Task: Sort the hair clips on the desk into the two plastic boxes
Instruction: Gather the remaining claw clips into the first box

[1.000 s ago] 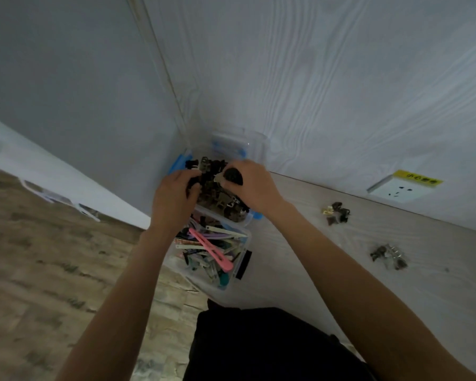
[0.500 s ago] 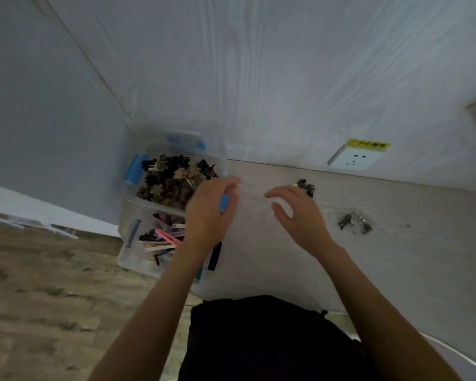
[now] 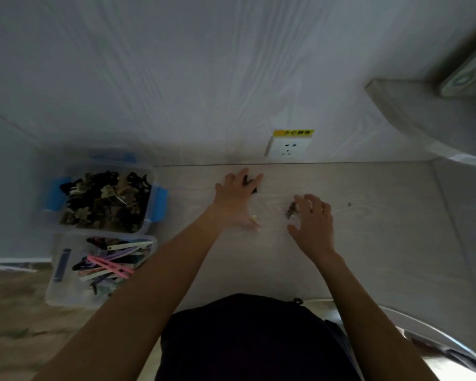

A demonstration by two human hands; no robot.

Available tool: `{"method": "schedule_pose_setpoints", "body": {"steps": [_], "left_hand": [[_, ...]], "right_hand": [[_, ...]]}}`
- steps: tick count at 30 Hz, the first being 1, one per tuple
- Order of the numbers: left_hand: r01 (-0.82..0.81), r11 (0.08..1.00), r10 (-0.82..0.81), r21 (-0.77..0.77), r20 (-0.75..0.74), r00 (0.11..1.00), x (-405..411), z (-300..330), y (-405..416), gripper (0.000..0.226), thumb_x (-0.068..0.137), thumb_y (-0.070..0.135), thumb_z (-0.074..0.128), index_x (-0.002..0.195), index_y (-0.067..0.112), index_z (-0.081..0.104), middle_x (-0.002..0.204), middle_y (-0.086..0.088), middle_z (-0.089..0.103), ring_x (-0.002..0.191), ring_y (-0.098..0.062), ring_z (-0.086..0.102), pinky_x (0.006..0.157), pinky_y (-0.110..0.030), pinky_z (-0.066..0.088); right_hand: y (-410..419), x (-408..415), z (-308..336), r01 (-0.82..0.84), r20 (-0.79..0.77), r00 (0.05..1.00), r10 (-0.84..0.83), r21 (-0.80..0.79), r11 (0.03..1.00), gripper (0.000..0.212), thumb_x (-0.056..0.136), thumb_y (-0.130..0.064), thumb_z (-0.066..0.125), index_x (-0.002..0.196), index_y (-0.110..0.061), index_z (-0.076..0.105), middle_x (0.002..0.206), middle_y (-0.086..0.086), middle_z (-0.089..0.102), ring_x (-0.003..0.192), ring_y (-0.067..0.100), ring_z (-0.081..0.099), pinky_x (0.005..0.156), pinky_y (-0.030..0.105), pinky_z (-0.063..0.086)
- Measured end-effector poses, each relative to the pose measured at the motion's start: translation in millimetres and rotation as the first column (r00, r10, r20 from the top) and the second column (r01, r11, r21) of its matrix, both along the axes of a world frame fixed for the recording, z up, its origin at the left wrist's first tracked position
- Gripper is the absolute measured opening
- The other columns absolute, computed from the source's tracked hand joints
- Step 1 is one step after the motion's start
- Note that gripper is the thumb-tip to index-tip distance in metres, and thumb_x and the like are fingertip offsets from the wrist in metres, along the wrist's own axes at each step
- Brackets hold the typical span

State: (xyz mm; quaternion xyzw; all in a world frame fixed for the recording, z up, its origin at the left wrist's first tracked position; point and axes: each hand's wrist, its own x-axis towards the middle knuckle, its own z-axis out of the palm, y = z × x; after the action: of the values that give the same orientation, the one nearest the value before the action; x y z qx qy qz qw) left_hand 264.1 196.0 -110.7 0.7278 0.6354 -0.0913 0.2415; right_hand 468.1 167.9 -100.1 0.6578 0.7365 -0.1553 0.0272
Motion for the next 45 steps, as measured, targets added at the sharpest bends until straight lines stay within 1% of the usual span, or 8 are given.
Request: {"method": "schedule_pose_setpoints", "body": {"steps": [5,11,14,20,26,30,35,45], "left_hand": [[-0.022,1.000,0.025,-0.019,0.168,0.986,7.6,-2.6,-8.0,0.089,0.061,0.053,0.077,0.135,0.029,0.035,0.142,-0.003,0.024,0.126,-0.033,0.023,0.094,-0.043,0.042],[-0.106,0.994,0.097,0.022,0.242,0.965,5.9,-9.2,-30.4,0.059,0.074,0.034,0.070,0.127,0.022,0.048,0.135,-0.006,0.032,0.119,-0.031,0.032,0.089,-0.037,0.046],[-0.128,0.990,0.111,0.052,0.254,0.961,3.1,-13.4,-38.0,0.046,0.078,0.024,0.066,0.122,0.018,0.053,0.132,-0.009,0.036,0.109,-0.032,0.042,0.090,-0.033,0.044],[-0.221,0.973,0.189,0.064,0.325,0.927,-4.3,-17.6,-44.7,0.039,0.074,0.016,0.070,0.113,0.017,0.062,0.120,-0.013,0.047,0.094,-0.031,0.053,0.088,-0.036,0.047],[-0.303,0.952,0.266,0.030,0.404,0.875,-10.0,-11.6,-49.4,0.028,0.079,0.018,0.067,0.105,0.018,0.060,0.112,-0.007,0.050,0.096,-0.021,0.055,0.077,-0.020,0.038],[-0.377,0.925,0.328,0.039,0.417,0.848,-22.6,-10.7,-59.7,0.024,0.080,0.017,0.063,0.104,0.017,0.061,0.111,-0.006,0.051,0.095,-0.020,0.055,0.080,-0.020,0.038],[-0.420,0.899,0.363,0.126,0.326,0.873,-49.5,-22.0,-74.9,0.025,0.080,0.014,0.063,0.104,0.014,0.060,0.114,-0.010,0.051,0.094,-0.029,0.054,0.083,-0.033,0.045],[-0.510,0.857,0.414,0.071,0.495,0.764,-51.8,2.2,-78.4,0.024,0.079,0.012,0.065,0.102,0.015,0.060,0.111,-0.007,0.051,0.093,-0.019,0.054,0.078,-0.021,0.038]], "right_hand": [[8.6,7.5,-8.4,0.009,-0.099,0.995,-0.019,-0.102,0.995,0.063,0.081,-0.027,0.066,0.137,-0.022,0.038,0.143,0.009,0.030,0.125,0.033,0.027,0.097,0.043,0.042],[9.4,-2.1,-5.4,-0.049,-0.013,0.999,0.049,0.019,0.999,0.058,0.080,-0.034,0.066,0.133,-0.027,0.043,0.139,0.010,0.036,0.123,0.033,0.032,0.098,0.045,0.034],[1.9,-18.8,2.2,-0.154,-0.167,0.973,0.161,0.054,0.987,0.054,0.083,-0.027,0.063,0.133,-0.019,0.045,0.137,0.010,0.039,0.122,0.029,0.038,0.098,0.043,0.041],[-25.2,-63.4,-11.8,-0.174,-0.304,0.948,0.092,-0.254,0.951,0.082,0.069,-0.034,0.076,0.135,-0.016,0.032,0.130,0.008,0.036,0.113,0.029,0.048,0.090,0.044,0.048],[-12.3,-75.6,-14.9,-0.141,-0.293,0.953,0.079,-0.197,0.970,0.062,0.072,-0.033,0.074,0.123,-0.013,0.045,0.125,0.009,0.039,0.107,0.029,0.050,0.082,0.043,0.049],[-9.4,-75.6,-17.9,-0.294,-0.242,0.934,0.265,-0.095,0.951,0.058,0.072,-0.035,0.073,0.122,-0.016,0.050,0.132,0.008,0.038,0.115,0.028,0.037,0.097,0.035,0.036],[-12.2,-72.5,-18.6,-0.381,-0.232,0.903,0.361,-0.045,0.924,0.022,0.077,-0.033,0.070,0.089,-0.016,0.065,0.130,0.006,0.047,0.113,0.030,0.041,0.095,0.038,0.038],[-20.2,-57.7,-18.6,-0.171,-0.371,0.921,0.117,-0.117,0.978,0.013,0.083,-0.023,0.065,0.088,-0.012,0.063,0.095,0.011,0.061,0.092,0.028,0.056,0.073,0.031,0.039]]}}
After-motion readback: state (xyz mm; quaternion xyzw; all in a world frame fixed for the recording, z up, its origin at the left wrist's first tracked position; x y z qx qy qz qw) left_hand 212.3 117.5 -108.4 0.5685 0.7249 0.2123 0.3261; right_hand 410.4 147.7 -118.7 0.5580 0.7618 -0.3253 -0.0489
